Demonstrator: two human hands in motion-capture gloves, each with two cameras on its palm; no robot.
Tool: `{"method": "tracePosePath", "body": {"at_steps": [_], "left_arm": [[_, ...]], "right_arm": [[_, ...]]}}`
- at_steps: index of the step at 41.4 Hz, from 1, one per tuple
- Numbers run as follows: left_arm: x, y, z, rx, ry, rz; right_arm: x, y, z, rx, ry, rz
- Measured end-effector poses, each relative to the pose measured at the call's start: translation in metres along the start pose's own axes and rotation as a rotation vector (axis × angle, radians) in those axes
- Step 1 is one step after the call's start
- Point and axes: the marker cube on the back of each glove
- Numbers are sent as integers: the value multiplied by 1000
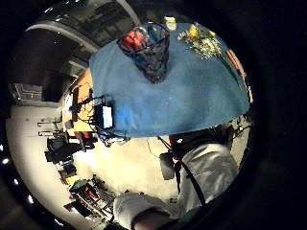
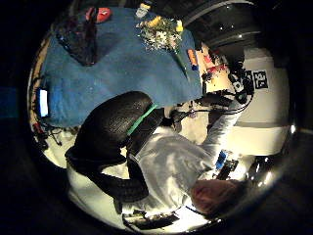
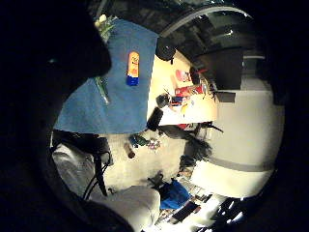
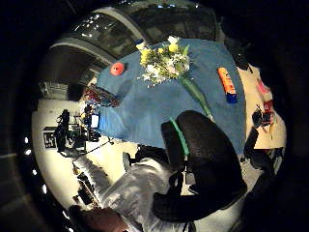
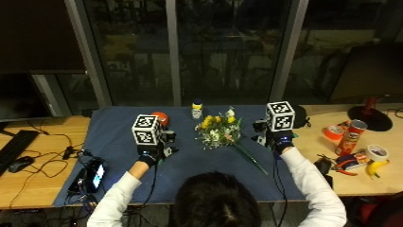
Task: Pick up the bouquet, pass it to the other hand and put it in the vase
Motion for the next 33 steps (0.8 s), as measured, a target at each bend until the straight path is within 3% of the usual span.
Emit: {"method": "tracePosePath", "body": {"at_steps": [14, 24, 33], "left_arm": [[-6, 6, -4, 99, 17, 4], [-6, 11, 6, 52, 4, -3], [3, -2, 18, 6, -25, 21]], "right_arm": [[16, -6, -2, -75, -108, 101], [29, -49, 18, -83, -199, 167], [34, -99, 78, -292, -256, 307]]}}
